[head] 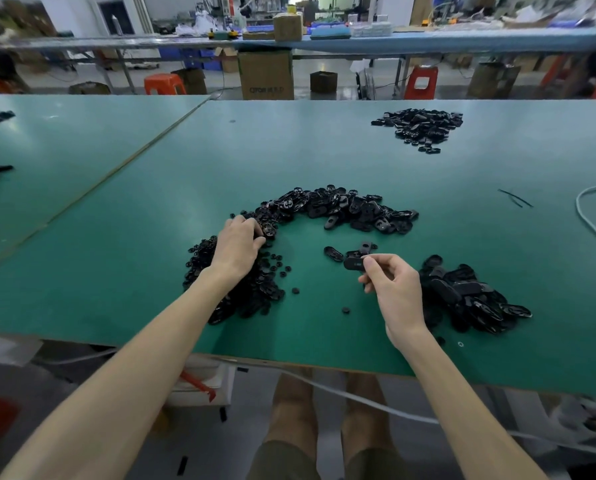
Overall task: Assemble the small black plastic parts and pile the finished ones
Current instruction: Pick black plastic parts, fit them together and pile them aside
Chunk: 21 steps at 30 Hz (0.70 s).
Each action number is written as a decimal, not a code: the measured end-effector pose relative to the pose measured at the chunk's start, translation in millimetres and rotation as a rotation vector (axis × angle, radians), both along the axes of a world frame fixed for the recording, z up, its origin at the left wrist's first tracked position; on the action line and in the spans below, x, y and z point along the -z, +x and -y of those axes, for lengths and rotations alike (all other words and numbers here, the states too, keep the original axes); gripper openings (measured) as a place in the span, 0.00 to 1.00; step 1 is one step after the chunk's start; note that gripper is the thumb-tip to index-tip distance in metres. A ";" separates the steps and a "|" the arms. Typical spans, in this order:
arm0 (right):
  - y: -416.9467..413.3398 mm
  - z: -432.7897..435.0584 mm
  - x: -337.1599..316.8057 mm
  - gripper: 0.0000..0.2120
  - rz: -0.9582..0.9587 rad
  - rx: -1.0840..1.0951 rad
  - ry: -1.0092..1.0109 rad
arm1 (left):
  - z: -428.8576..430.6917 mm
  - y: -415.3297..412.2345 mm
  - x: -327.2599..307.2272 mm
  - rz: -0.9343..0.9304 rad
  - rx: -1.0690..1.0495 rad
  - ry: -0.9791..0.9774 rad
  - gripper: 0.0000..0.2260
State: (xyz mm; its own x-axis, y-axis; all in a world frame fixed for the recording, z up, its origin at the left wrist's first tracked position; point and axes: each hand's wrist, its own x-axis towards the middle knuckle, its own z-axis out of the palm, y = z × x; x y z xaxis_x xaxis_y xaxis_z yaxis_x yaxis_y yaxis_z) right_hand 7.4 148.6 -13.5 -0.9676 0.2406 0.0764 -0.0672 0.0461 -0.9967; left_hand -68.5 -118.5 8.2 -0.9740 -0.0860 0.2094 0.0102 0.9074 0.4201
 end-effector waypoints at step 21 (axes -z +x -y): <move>3.9 -0.3 -2.1 0.04 -0.007 -0.006 0.018 | -49.8 26.0 -17.6 -0.102 0.126 0.205 0.05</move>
